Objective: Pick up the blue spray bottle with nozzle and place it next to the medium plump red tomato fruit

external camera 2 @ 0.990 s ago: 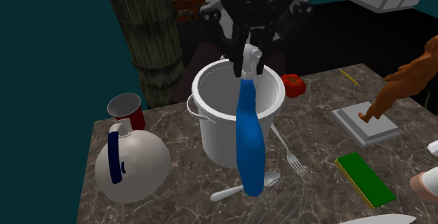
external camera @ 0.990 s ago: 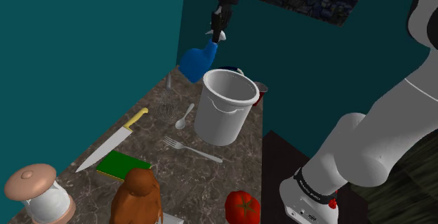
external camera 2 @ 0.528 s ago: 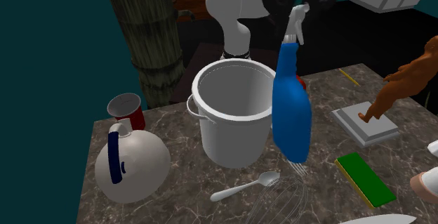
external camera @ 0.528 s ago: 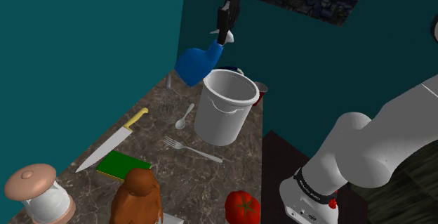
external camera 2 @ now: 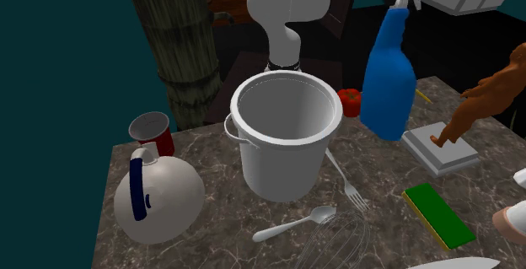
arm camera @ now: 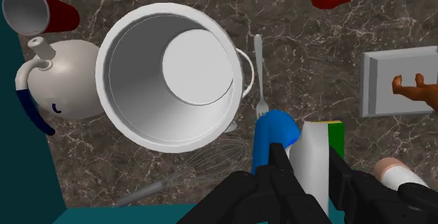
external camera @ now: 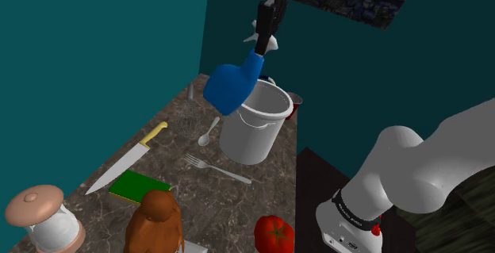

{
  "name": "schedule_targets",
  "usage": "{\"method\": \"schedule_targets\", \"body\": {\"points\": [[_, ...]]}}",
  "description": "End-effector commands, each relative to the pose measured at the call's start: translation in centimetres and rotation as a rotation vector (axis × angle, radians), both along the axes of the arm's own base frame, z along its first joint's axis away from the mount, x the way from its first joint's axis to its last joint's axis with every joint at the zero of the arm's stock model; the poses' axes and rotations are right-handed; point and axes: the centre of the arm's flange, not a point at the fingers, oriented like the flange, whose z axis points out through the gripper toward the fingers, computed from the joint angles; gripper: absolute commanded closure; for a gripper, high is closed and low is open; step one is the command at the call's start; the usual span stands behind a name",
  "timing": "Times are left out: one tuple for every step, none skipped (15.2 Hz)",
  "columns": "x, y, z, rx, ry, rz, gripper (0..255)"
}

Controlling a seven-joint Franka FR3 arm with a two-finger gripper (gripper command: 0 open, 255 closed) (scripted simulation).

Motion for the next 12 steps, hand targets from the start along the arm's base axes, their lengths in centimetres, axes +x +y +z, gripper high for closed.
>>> {"method": "schedule_targets", "body": {"points": [[-2.0,1.7,0.7,-0.001,0.001,-0.001,255],[-3.0,2.5,1.1,-0.001,0.001,-0.001,255],[-3.9,3.3,1.4,-0.001,0.001,-0.001,255],[-4.9,4.1,1.8,-0.001,0.001,-0.001,255],[-5.9,4.9,2.2,-0.001,0.001,-0.001,255],[-6.8,5.7,2.6,-0.001,0.001,-0.001,255],[-7.8,6.6,3.0,-0.001,0.001,-0.001,255],[-8.8,7.4,3.4,-0.001,0.001,-0.001,255],[-9.7,8.2,3.8,-0.001,0.001,-0.001,255],[-10.7,9.0,4.1,-0.001,0.001,-0.001,255],[-11.7,9.8,4.5,-0.001,0.001,-0.001,255],[-12.6,10.6,4.9,-0.001,0.001,-0.001,255]]}}
